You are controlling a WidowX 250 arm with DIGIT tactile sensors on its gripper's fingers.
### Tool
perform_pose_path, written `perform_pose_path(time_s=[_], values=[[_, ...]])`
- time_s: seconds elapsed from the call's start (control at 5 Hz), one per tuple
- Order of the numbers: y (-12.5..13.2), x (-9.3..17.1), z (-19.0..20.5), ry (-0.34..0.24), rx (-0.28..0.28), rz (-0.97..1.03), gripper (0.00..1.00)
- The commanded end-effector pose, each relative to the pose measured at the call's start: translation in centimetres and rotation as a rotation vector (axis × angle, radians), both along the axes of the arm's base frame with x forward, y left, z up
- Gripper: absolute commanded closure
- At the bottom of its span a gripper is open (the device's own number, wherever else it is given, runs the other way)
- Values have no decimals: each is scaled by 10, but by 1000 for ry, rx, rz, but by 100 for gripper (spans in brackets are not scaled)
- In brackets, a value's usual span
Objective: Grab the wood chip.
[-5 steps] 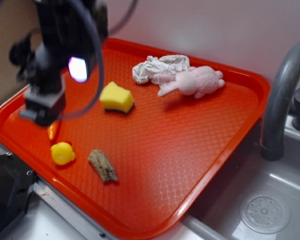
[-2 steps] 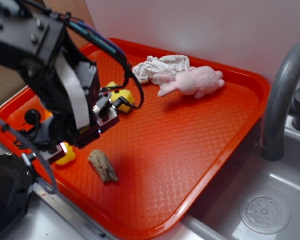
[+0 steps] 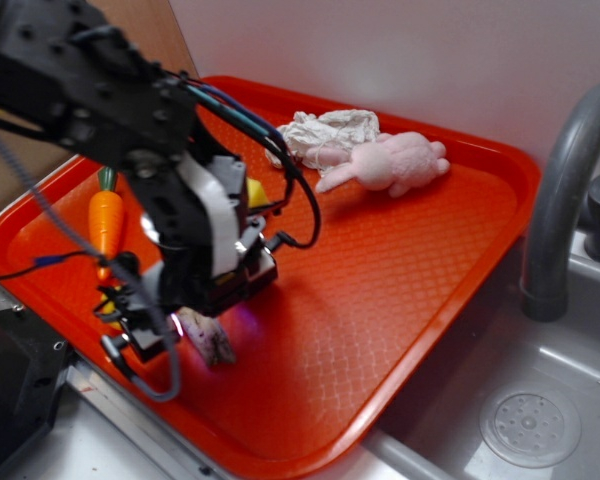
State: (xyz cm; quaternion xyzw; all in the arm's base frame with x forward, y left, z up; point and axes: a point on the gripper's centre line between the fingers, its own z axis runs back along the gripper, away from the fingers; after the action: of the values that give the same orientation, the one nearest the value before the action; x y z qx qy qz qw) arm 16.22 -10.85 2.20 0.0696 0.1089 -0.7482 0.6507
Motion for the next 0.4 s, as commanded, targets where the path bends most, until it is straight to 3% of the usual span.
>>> perform_pose_path(time_s=[0.0,0.2], values=[[7,-14,-18,72,-93,82,0],[13,-15,-19,57,-110,93,100]])
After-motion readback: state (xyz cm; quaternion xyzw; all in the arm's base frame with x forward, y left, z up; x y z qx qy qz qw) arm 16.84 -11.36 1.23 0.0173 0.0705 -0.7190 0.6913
